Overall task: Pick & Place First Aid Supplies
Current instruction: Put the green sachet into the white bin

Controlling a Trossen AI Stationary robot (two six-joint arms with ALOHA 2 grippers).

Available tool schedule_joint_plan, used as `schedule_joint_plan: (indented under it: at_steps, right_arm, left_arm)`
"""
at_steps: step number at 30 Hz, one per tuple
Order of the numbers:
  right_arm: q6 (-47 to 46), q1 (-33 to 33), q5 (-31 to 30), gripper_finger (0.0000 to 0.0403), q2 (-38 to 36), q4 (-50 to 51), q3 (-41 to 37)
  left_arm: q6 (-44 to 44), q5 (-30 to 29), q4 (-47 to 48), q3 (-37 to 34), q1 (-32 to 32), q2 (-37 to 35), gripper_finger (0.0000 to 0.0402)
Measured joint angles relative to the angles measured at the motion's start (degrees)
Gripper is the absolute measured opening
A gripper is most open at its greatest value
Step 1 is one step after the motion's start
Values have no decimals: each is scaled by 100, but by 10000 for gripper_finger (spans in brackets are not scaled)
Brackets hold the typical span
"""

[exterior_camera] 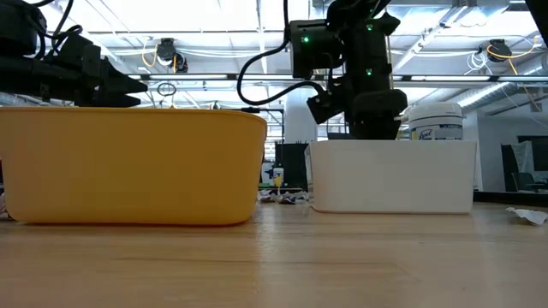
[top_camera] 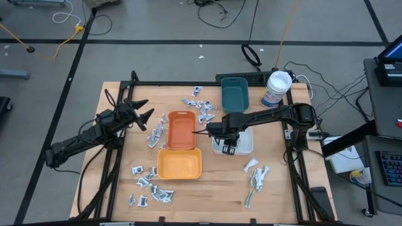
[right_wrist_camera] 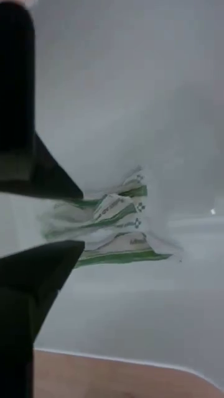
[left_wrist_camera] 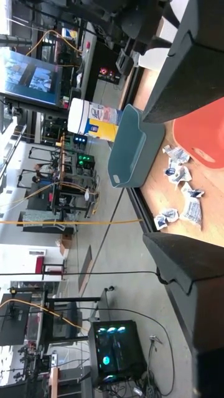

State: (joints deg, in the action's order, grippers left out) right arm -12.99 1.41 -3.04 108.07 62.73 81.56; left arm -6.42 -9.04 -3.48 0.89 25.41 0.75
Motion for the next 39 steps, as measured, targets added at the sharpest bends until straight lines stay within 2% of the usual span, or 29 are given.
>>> schedule_joint_plan:
  at_steps: [5, 9, 18, 24, 30, 39]
  right_arm:
    - [48, 0, 0, 195, -15, 6, 50]
    - [64, 0, 5, 220, -297, -18, 73]
    - [64, -89, 26, 214, -975, 84, 74]
    - [-90, -284, 25, 213, -1133, 80, 76]
    - [201, -993, 27, 212, -1303, 195, -15]
    - [214, -2306, 25, 212, -2086, 360, -763]
  left_arm:
    - [2, 0, 1, 0, 2, 0, 308]
    - [3, 1, 1, 0, 2, -1, 308]
    - [7, 2, -1, 0, 0, 0, 308]
    - [7, 2, -1, 0, 2, -2, 308]
    - [9, 2, 0, 0, 2, -2, 308]
    - [7, 2, 1, 0, 1, -1, 308]
